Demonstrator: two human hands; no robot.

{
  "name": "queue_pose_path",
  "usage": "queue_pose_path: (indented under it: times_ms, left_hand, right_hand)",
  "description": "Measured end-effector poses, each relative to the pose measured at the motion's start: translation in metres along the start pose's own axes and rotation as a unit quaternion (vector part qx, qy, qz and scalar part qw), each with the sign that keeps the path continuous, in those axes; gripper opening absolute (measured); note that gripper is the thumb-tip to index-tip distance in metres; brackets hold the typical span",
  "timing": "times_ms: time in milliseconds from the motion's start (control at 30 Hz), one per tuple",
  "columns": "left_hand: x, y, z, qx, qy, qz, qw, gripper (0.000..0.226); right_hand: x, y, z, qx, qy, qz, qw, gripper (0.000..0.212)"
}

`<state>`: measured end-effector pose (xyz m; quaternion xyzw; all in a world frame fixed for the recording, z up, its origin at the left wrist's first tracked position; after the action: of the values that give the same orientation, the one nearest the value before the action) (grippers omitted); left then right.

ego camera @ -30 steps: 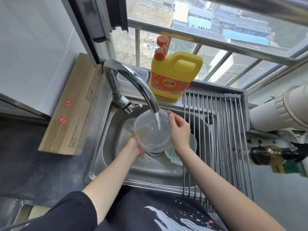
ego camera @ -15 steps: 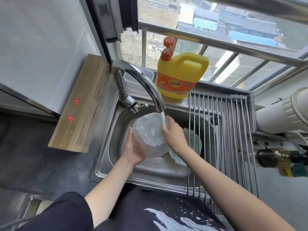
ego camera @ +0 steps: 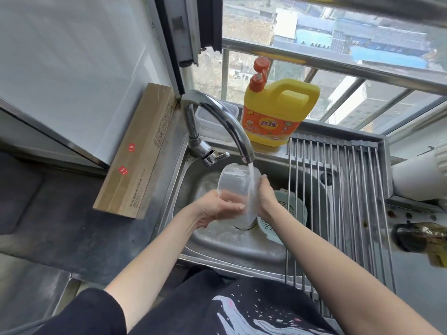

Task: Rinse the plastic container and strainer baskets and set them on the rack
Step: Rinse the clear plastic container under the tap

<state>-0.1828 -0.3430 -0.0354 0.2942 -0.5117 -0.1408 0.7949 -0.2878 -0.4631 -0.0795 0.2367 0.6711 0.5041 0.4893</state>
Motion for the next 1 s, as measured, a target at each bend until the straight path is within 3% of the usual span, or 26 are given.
queue_pose_path:
  times_ms: [133,300,333,400,467,533,633,700,767,833,1000]
  left_hand:
    - [0.001,0.006,-0.012,-0.028,-0.125,-0.024,0.991,0.026]
    - [-0.007,0.004,-0.018,-0.017,-0.196,-0.081,0.977,0.022]
    - [-0.01,0.003,-0.018,-0.009,-0.202,-0.077,0.976,0.023]
    - [-0.015,-0.001,-0.015,0.006,-0.199,-0.058,0.978,0.032]
    - [-0.018,-0.003,-0.011,0.047,-0.116,-0.043,0.991,0.03]
    - [-0.021,-0.006,-0.01,0.072,0.056,-0.036,0.995,0.041]
    - [-0.028,-0.01,-0.008,0.119,0.26,-0.028,0.958,0.06]
    - [-0.034,-0.011,-0.004,0.148,0.344,-0.054,0.926,0.06]
    - [-0.036,-0.009,0.003,0.153,0.385,-0.077,0.907,0.059]
    - [-0.035,-0.01,0.011,0.135,0.383,-0.089,0.909,0.065]
    - [-0.02,-0.019,0.038,0.038,0.407,-0.097,0.908,0.079]
  right_hand:
    - [-0.002,0.009,0.002,-0.028,-0.017,0.029,0.999,0.082]
    - [0.002,-0.027,-0.005,-0.016,-0.022,-0.057,0.998,0.106]
    - [-0.006,-0.012,-0.003,0.005,-0.008,-0.081,0.997,0.101]
    - [-0.02,0.025,0.003,0.038,0.036,-0.139,0.989,0.071]
    - [-0.025,0.032,0.002,0.058,0.054,-0.194,0.978,0.054]
    - [-0.026,0.038,0.005,0.079,0.079,-0.239,0.965,0.047]
    - [-0.024,0.038,0.006,0.117,0.174,-0.297,0.932,0.043]
    - [-0.022,0.039,-0.002,0.125,0.199,-0.325,0.916,0.045]
    - [-0.023,0.046,-0.016,0.122,0.172,-0.328,0.921,0.041]
    - [-0.022,0.048,-0.032,0.112,0.123,-0.311,0.936,0.038]
    - [-0.022,0.049,-0.061,0.126,0.039,-0.294,0.947,0.032]
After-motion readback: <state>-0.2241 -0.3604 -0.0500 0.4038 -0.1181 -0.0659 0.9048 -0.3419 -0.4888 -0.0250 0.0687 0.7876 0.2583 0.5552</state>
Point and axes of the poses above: each hand's wrist, its own y-axis away from the middle knuckle, its own z-axis out of the palm, x = y × z, the point moved 2 cm from there along -y, towards the middle knuckle, and after that the axes turned 8 degrees about z, right-handed, at the moved point
